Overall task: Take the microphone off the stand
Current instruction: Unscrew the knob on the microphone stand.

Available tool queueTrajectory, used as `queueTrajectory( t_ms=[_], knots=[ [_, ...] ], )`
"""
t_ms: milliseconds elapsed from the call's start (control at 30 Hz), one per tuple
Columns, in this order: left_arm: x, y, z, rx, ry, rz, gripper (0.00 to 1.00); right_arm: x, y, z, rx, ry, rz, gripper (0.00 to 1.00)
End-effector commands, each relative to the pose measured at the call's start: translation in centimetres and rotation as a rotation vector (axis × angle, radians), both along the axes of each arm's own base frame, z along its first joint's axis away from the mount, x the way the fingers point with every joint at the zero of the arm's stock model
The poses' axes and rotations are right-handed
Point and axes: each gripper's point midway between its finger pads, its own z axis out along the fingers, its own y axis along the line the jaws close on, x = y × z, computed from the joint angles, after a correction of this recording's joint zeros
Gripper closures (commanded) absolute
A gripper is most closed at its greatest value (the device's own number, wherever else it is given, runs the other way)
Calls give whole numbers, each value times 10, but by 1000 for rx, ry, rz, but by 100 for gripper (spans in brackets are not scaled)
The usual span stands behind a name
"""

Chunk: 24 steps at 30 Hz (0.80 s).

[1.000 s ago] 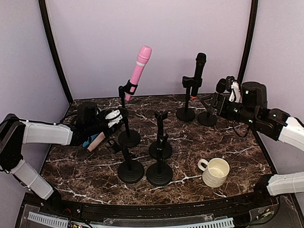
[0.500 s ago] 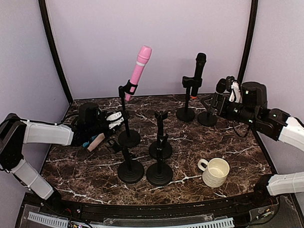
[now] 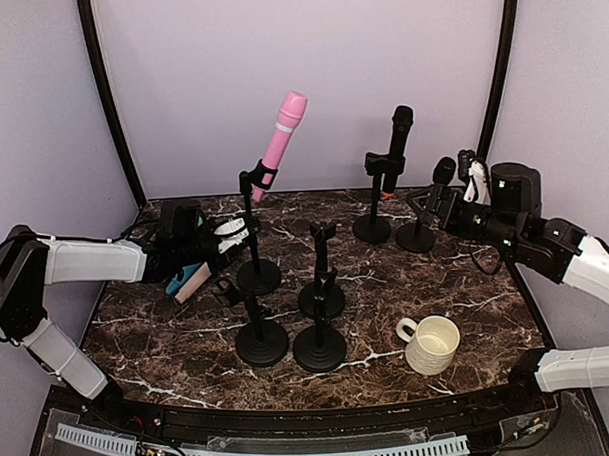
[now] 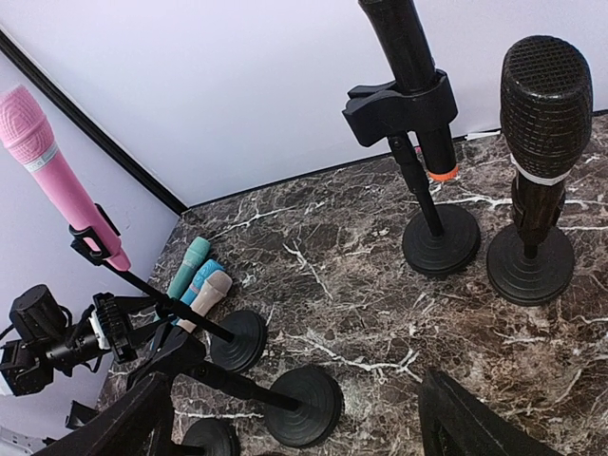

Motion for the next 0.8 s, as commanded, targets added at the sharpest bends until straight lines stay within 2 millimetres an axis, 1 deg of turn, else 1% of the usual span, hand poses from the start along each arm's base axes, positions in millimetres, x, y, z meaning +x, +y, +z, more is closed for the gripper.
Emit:
queueTrajectory(
  t_ms=[0,167,400,433,467,567,767],
  knots=[
    [-15,-8,-10,-27,126,-39,84,-1,-5,6,23,-20,-15,10],
    [-25,-9,-19,-44,205,-42,85,-3,-5,6,29,-20,-10,10],
    [-35,-13,-25,-82,313,-47,85,-4,-3,8,41,-21,-4,10],
    [-37,-12,-29,-83,343,-41,85,-4,-3,7,42,-19,-2,10],
    [-37,-14,-27,-92,354,-47,85,-4,-3,7,43,-19,-1,10],
    [-42,-15,-32,-105,410,-47,85,-4,-1,7,47,-18,4,10],
    [-48,-17,-33,-150,501,-55,85,-3,-1,6,49,-16,6,10]
  ],
)
